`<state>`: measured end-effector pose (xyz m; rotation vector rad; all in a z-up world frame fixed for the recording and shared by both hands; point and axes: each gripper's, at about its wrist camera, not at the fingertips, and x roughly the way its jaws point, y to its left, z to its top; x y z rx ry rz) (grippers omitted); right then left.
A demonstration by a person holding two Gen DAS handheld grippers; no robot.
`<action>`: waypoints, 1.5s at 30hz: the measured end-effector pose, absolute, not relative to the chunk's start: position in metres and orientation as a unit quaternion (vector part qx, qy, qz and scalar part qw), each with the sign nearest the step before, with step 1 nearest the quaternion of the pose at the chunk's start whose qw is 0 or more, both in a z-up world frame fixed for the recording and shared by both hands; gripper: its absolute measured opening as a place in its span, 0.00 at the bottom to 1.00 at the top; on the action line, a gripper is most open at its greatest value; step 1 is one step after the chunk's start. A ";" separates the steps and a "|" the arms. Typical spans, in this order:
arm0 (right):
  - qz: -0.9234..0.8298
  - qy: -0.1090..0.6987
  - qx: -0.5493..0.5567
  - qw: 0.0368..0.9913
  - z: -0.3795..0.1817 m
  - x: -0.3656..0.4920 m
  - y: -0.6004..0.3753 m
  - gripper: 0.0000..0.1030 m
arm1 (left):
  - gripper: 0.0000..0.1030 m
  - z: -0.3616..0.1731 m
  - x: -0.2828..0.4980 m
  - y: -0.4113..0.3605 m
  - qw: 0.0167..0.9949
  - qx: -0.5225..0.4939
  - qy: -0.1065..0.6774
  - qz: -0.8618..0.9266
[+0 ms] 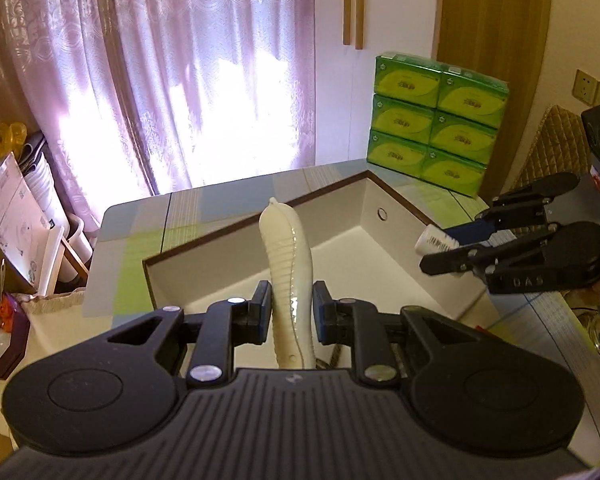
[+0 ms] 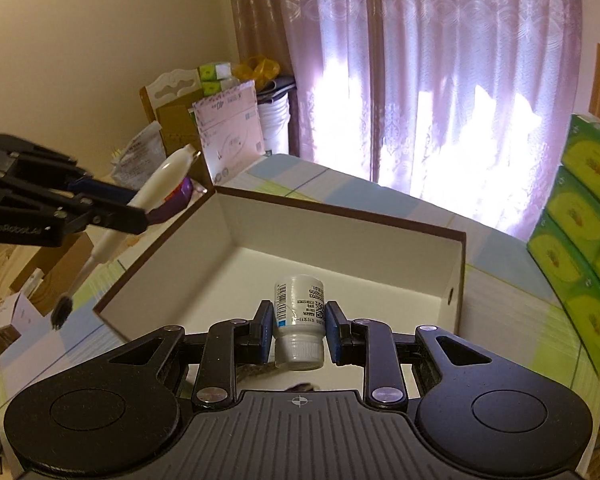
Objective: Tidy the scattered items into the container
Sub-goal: 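Lift the toothbrush and pill bottle with both tools and carry them over the box, then open both tools to drop the toothbrush and pill bottle into the box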
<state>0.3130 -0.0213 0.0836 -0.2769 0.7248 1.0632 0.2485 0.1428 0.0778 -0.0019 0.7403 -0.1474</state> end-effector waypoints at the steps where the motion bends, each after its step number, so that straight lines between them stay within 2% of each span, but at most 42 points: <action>1: 0.493 0.339 -0.132 0.790 0.081 0.317 -0.017 0.29 | 0.17 0.075 0.256 0.143 0.929 0.002 0.362 -0.073; 12: 0.485 0.381 -0.166 0.769 0.036 0.360 0.023 0.29 | 0.17 0.024 0.329 0.147 0.912 0.039 0.402 -0.076; 24: 0.471 0.456 -0.214 0.724 -0.024 0.388 0.056 0.29 | 0.17 -0.050 0.372 0.142 0.874 0.048 0.471 -0.108; 34: 0.455 0.495 -0.239 0.700 -0.054 0.399 0.064 0.29 | 0.17 -0.085 0.393 0.139 0.845 0.053 0.516 -0.129; 45: 0.450 0.501 -0.248 0.697 -0.060 0.404 0.076 0.29 | 0.17 -0.097 0.394 0.134 0.834 0.042 0.534 -0.132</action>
